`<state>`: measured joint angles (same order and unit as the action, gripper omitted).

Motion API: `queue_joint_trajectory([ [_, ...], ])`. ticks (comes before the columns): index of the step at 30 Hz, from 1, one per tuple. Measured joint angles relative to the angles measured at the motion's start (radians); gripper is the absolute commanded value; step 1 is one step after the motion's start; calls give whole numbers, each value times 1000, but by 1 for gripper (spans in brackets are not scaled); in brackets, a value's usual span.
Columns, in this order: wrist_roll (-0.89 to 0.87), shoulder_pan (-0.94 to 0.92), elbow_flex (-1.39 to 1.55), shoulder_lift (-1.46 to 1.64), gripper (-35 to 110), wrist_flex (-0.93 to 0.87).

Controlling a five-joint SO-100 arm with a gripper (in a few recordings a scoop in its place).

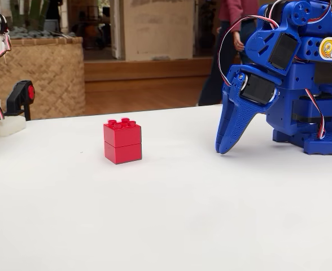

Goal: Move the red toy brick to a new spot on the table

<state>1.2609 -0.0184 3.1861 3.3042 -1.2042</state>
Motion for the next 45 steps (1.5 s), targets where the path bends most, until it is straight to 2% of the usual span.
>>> queue_joint_trajectory([
  [10,-15,66,0,0,0,-2],
  [45,-15,66,0,0,0,-2],
])
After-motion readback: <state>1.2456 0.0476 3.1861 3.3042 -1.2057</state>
